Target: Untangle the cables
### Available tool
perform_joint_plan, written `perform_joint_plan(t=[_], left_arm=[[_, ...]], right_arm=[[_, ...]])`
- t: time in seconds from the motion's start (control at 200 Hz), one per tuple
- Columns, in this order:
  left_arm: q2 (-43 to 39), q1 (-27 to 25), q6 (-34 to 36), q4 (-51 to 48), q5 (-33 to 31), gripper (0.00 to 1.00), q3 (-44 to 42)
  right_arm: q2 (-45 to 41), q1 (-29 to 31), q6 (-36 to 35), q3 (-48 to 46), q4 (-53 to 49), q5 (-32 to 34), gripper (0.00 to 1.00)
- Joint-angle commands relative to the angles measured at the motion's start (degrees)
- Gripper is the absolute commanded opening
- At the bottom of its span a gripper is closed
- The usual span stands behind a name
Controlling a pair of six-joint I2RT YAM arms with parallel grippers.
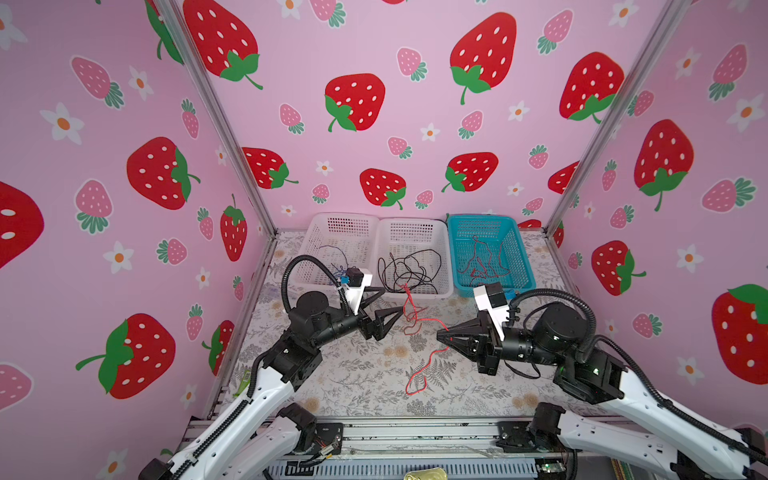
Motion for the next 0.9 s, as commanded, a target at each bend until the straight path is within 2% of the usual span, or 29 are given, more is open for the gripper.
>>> perform_joint_plan(t=[0.0,0.25,0.495,0.685,0.775,0.895], left_arm=[[-0.58,-0.23,1.19,1.65,-1.59,0.91,-0.55],[0.10,-0.08,0.90,4.62,0.11,0.93,-1.44],[-2.91,-0.06,1.25,8.64,0.53,0.95,-4.52],[-2.94,0.05,-1.25,12.12,4.61,0.93,-5.53],[-2.93,0.02,-2.15,13.80,5.48,0.92,-5.78],[-2.66,0.01,-3.47,14.84,9.01,0.82,-5.30]], right_arm=[[-1.38,0.31,-0.64,-0.63,2.35,-1.80,0.00],[-1.74,0.33,-0.21,-1.51,4.28,-5.17,0.00],[-2.44,0.31,-0.54,-2.15,5.59,-8.31,0.00],[-3.04,0.34,-0.29,-3.81,8.43,-12.62,0.00],[-3.51,0.30,-0.59,-4.17,8.93,-13.62,0.00],[-3.93,0.29,-1.36,-4.43,8.44,-13.72,0.00]])
